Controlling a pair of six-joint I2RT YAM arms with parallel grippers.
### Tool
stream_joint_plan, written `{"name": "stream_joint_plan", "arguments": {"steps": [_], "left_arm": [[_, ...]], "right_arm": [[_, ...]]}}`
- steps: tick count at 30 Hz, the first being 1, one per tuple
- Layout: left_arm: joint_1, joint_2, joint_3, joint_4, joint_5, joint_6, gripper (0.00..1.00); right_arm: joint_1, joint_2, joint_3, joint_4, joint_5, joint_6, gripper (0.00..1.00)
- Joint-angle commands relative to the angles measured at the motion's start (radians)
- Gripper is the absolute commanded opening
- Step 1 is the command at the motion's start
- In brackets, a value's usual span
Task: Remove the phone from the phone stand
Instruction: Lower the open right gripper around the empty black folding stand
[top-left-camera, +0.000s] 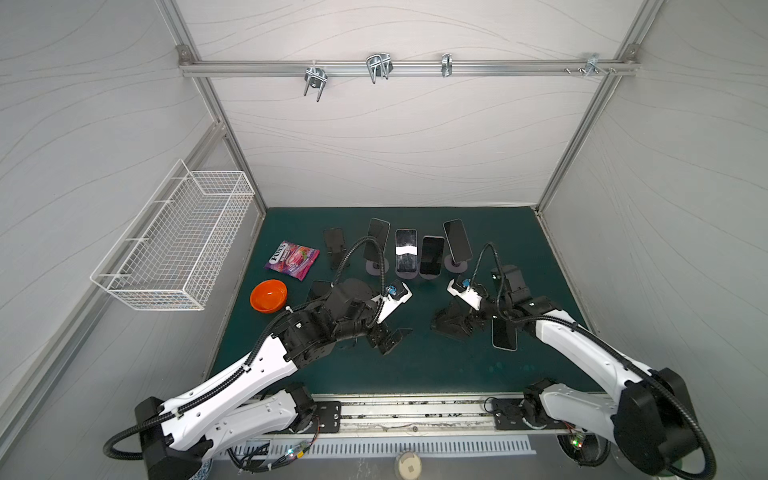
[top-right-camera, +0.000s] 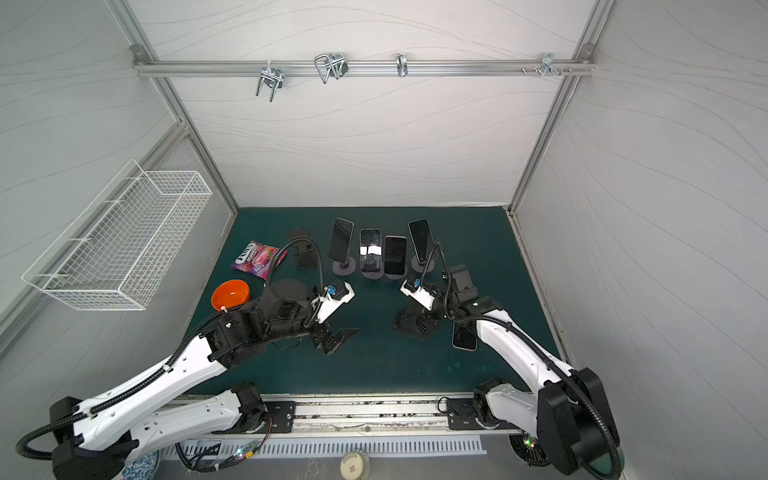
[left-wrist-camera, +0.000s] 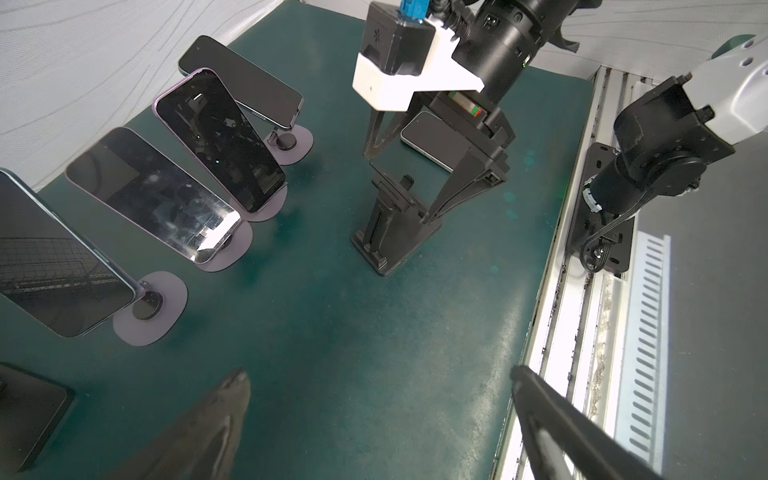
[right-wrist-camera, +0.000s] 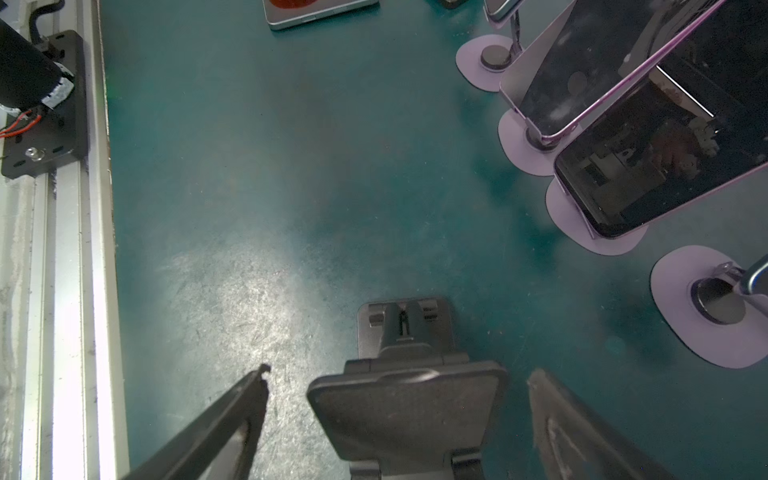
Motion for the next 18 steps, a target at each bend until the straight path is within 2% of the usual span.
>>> {"name": "stream_joint_plan", "arguments": {"steps": [1, 18], "left_arm": [[-0.003, -0.022, -0.002, 0.007, -0.017, 0.012, 0.99], [-0.003, -0.024, -0.005, -0.002, -0.041, 0.032, 0.99]], "right_arm": [[0.007, 0.021, 0.025, 0.015, -0.005, -0.045, 0.99], [0.042, 0.15, 0.076, 0.041, -0.008, -0.071, 0.99]]}}
